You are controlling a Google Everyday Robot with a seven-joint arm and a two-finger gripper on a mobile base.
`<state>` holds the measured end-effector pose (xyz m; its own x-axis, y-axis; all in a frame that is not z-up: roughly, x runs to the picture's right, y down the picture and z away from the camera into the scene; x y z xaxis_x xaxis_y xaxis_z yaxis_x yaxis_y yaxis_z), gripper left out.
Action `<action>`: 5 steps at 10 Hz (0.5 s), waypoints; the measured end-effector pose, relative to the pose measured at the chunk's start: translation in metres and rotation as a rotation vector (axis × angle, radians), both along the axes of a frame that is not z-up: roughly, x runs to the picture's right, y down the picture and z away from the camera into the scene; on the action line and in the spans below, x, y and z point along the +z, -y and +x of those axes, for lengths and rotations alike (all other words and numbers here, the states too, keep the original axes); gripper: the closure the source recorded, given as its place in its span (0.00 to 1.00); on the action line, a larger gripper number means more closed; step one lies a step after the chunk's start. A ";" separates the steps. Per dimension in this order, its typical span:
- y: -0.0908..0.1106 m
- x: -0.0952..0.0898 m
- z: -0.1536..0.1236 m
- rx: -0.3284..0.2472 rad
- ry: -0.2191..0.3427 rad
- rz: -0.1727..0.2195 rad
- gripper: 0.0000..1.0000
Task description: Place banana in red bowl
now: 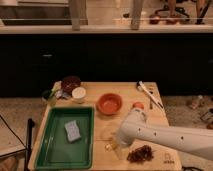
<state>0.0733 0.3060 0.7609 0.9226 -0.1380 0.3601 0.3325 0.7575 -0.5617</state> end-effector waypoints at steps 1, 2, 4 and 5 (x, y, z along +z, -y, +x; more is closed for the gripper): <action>-0.001 0.002 -0.001 -0.001 0.000 -0.004 0.27; -0.002 0.003 -0.002 -0.003 -0.003 -0.006 0.37; -0.003 0.005 0.000 -0.003 -0.011 -0.008 0.59; -0.003 0.006 -0.001 -0.006 -0.011 -0.010 0.67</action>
<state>0.0726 0.3092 0.7670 0.9259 -0.1397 0.3510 0.3303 0.7502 -0.5728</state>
